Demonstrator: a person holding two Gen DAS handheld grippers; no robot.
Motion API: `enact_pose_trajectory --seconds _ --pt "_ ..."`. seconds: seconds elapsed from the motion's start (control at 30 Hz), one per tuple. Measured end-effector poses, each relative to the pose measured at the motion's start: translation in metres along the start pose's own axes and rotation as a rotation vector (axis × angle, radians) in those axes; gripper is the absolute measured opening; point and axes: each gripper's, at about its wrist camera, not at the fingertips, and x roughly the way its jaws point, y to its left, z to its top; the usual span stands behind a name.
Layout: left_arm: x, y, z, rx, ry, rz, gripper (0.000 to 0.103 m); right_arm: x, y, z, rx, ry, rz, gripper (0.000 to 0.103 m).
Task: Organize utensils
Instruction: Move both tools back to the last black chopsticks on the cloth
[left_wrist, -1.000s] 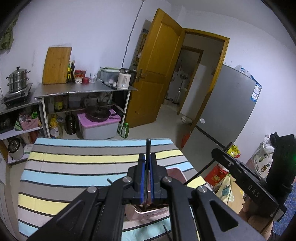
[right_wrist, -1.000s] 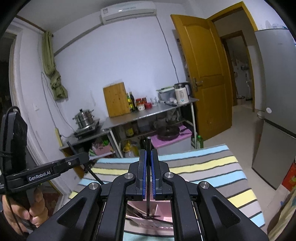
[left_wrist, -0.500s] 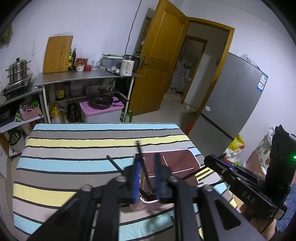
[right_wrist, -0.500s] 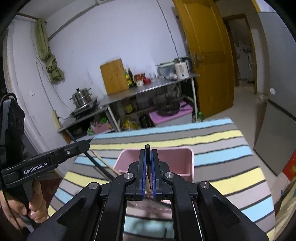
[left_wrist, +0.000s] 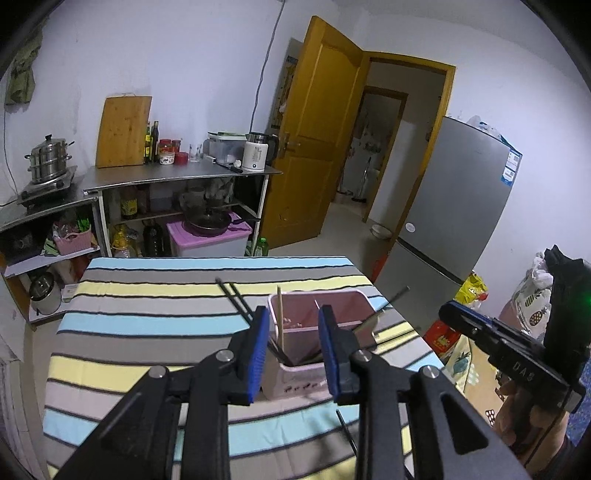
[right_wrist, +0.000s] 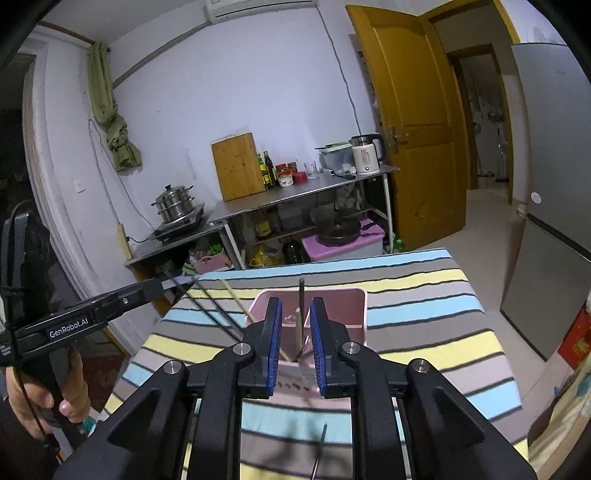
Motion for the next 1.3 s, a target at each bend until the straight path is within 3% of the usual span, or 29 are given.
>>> enact_pose_trajectory --seconds 0.23,0.53,0.83,1.3 --pt "-0.028 -0.005 -0.028 -0.016 -0.014 -0.014 0.037 -0.036 0.006 -0.024 -0.03 -0.014 -0.005 0.017" --pt "-0.045 -0.007 -0.084 -0.068 0.03 -0.017 0.037 -0.076 -0.001 -0.064 -0.024 -0.015 -0.02 0.021" --pt "-0.039 -0.02 -0.129 -0.058 0.097 -0.02 0.037 -0.078 -0.013 -0.1 -0.013 0.061 -0.038 0.021" --pt "-0.006 -0.035 -0.15 -0.057 0.189 -0.047 0.037 -0.058 -0.037 -0.127 0.018 0.143 -0.055 0.021"
